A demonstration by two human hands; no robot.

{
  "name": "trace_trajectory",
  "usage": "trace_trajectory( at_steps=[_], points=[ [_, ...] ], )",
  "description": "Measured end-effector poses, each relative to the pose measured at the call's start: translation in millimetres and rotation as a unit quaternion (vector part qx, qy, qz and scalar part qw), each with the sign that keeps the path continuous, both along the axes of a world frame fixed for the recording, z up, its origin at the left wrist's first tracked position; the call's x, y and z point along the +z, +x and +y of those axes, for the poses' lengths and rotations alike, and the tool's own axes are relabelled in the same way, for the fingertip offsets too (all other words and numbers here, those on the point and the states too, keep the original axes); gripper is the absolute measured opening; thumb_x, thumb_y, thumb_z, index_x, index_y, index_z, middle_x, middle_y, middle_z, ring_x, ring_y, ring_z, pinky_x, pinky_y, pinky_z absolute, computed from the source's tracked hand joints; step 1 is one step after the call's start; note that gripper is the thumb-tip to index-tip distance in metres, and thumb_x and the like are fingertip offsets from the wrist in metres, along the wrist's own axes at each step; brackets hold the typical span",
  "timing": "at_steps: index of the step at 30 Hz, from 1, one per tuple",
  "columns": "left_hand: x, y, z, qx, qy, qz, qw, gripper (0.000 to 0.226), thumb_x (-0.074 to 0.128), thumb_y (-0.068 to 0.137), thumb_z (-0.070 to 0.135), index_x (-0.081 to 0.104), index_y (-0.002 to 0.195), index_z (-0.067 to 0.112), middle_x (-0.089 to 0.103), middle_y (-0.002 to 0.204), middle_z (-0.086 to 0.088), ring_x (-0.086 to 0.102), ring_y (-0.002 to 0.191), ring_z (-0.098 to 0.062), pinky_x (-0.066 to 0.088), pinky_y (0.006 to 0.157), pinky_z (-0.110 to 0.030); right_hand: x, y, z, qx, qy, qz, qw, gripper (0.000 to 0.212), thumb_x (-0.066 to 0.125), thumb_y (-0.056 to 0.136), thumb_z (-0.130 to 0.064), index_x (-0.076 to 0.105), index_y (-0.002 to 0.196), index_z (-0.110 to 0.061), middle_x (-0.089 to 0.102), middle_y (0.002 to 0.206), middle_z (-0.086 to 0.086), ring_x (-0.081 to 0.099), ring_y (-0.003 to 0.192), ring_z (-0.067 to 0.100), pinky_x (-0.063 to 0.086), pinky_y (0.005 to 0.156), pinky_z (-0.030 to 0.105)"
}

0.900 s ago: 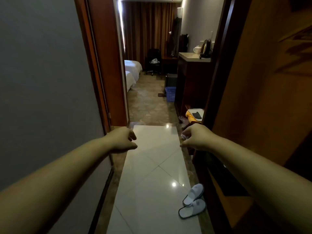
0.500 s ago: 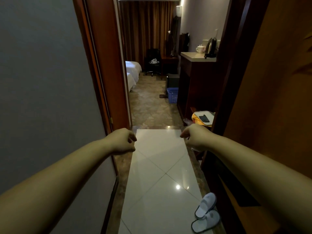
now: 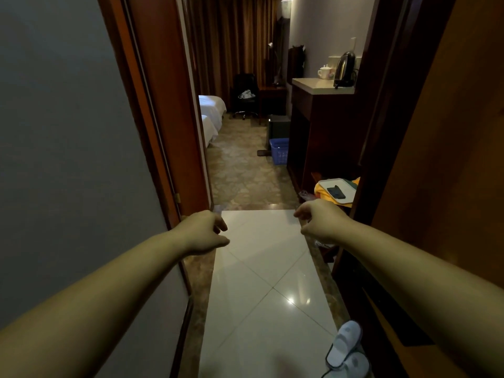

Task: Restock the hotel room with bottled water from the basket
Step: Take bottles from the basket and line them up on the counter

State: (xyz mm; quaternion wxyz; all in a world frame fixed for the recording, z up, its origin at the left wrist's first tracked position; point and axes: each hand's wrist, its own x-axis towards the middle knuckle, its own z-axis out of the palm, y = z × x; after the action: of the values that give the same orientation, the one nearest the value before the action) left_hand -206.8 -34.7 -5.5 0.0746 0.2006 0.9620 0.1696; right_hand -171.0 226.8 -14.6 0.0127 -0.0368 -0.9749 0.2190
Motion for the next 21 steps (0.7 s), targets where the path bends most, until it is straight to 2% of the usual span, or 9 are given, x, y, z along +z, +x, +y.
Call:
trace_trajectory(
  at_steps=[3,5,12,17,21],
  points=[
    [-0.9,-24.3,8.9,0.015,0.003,-0.005,1.000,0.039,0.068,0.082,0.031,0.063,0.117,0.015,0.065,0.117,-0.002,0.062,0.101,-0.013,0.052,0.085,-0.026,1.2,-22.8,8.6,-0.002,-0.015,0.004,1.000,0.053,0.076,0.073,-0.034,0.060,0.120,-0.017,0.062,0.122,0.003,0.059,0.106,0.018,0.052,0.085,0.031],
    [-0.2,-42.9,17.4,0.026,0.010,-0.002,1.000,0.038,0.067,0.082,0.030,0.063,0.117,0.015,0.065,0.117,-0.002,0.061,0.101,-0.013,0.052,0.086,-0.026,3.2,-40.7,15.8,0.000,-0.020,0.010,1.000,0.056,0.077,0.071,-0.039,0.060,0.119,-0.016,0.063,0.121,0.004,0.059,0.107,0.018,0.052,0.087,0.032],
    [1.0,-114.3,62.4,0.044,0.035,-0.013,0.998,0.046,0.069,0.081,0.030,0.058,0.123,0.015,0.063,0.121,-0.004,0.061,0.105,-0.015,0.051,0.089,-0.028,8.0,-112.2,50.4,0.006,-0.041,0.036,0.999,0.068,0.080,0.069,-0.030,0.052,0.129,-0.016,0.060,0.127,0.004,0.057,0.113,0.020,0.051,0.092,0.036],
    [1.3,-169.8,94.5,0.041,0.029,-0.016,0.999,0.046,0.068,0.081,0.032,0.060,0.122,0.012,0.065,0.121,-0.005,0.062,0.106,-0.016,0.050,0.091,-0.027,8.8,-161.4,85.8,0.011,-0.036,0.053,0.998,0.069,0.080,0.069,-0.032,0.051,0.130,-0.019,0.060,0.128,0.003,0.057,0.114,0.020,0.050,0.092,0.035],
    [-4.5,-208.5,121.5,0.038,0.030,-0.017,0.999,0.044,0.067,0.082,0.031,0.061,0.121,0.010,0.066,0.119,-0.005,0.062,0.105,-0.016,0.051,0.092,-0.028,7.2,-194.5,115.9,0.006,-0.018,0.032,0.999,0.069,0.079,0.069,-0.034,0.051,0.131,-0.022,0.059,0.129,0.003,0.057,0.114,0.020,0.047,0.084,0.028]
  ],
)
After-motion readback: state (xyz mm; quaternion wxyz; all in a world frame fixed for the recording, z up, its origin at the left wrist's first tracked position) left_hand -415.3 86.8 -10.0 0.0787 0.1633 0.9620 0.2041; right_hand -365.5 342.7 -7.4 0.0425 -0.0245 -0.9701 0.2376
